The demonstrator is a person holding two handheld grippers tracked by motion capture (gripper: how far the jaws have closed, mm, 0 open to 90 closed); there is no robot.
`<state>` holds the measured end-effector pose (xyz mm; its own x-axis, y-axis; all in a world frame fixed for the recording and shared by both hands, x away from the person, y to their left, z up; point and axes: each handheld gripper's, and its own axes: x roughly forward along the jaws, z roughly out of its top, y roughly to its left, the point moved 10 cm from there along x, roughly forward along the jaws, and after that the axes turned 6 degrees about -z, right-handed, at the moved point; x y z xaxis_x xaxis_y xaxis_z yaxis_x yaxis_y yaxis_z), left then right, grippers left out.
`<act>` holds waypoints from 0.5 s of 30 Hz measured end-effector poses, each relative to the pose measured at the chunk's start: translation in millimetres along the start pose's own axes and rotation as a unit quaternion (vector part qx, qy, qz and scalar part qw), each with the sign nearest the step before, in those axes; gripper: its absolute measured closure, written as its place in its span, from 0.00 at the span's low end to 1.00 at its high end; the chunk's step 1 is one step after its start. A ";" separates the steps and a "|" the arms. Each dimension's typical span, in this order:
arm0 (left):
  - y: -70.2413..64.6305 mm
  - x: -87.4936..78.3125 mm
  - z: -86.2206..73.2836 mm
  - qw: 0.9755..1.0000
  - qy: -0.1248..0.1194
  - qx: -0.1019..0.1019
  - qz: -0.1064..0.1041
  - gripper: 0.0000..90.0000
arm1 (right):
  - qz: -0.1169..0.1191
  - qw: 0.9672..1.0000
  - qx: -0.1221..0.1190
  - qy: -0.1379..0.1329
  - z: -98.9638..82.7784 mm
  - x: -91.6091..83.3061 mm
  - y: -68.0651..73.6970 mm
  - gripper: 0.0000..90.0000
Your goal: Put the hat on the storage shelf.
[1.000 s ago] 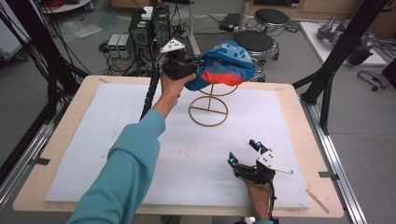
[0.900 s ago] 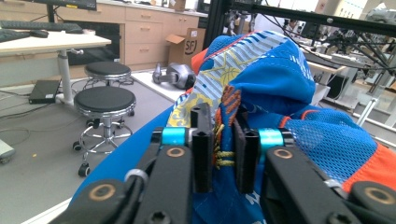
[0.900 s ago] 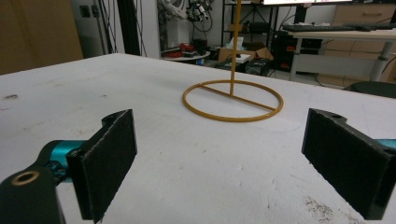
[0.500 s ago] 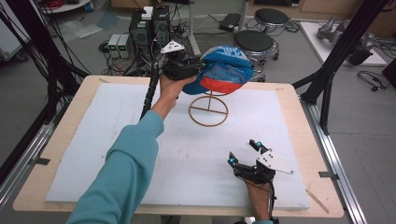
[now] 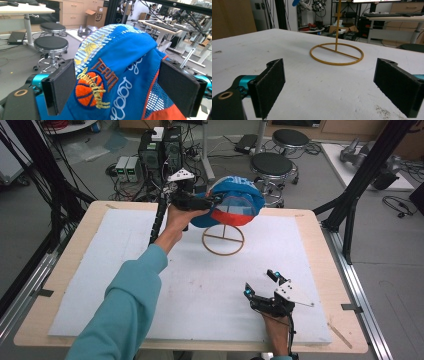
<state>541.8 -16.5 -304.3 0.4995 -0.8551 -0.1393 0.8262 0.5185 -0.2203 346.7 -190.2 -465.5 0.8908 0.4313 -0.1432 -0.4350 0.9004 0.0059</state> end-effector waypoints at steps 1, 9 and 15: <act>0.4 -2.8 0.4 1.000 -0.003 0.001 0.001 0.17 | 0.000 1.000 -0.001 -0.001 0.2 0.0 0.0 0.10; 4.2 -31.8 -3.9 1.000 -0.014 0.020 0.008 0.16 | 0.000 1.000 -0.004 0.000 -0.2 -0.2 0.1 0.10; 4.9 -73.6 -21.0 0.998 -0.015 0.053 0.025 0.16 | 0.001 1.000 -0.003 0.000 -0.1 -0.3 0.4 0.10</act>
<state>503.7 49.1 -315.5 0.5460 -0.8293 -0.1190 0.8227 0.5576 -0.1106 346.2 -190.0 -465.6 0.8896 0.4337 -0.1432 -0.4381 0.8989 0.0008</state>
